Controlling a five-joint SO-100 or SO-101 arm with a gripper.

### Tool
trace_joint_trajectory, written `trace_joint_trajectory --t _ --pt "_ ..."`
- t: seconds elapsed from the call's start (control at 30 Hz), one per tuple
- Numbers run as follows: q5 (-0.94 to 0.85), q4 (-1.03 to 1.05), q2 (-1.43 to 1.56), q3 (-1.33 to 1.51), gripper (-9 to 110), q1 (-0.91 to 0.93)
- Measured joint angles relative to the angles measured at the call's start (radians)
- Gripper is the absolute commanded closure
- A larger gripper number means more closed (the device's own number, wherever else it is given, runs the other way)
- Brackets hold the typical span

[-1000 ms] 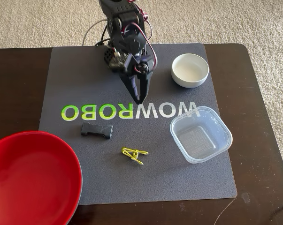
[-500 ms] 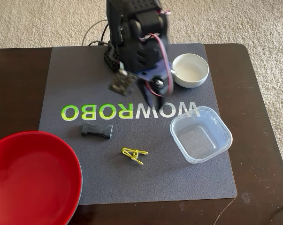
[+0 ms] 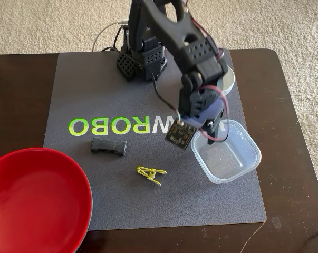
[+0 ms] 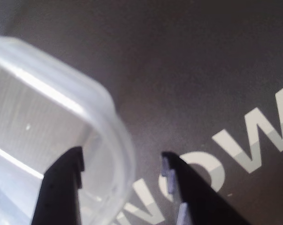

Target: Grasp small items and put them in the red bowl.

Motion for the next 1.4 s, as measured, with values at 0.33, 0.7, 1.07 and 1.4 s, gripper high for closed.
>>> trace_joint_trajectory --t 0.33,0.7,1.07,1.4 --pt "-0.087 0.052 0.103 -0.021 101 0.005" --pt "-0.114 0.408 0.311 -0.588 102 0.411" --pt "0.074 0.387 0.170 -0.733 102 1.178" --pt "0.092 0.282 -0.296 -1.193 102 1.192"
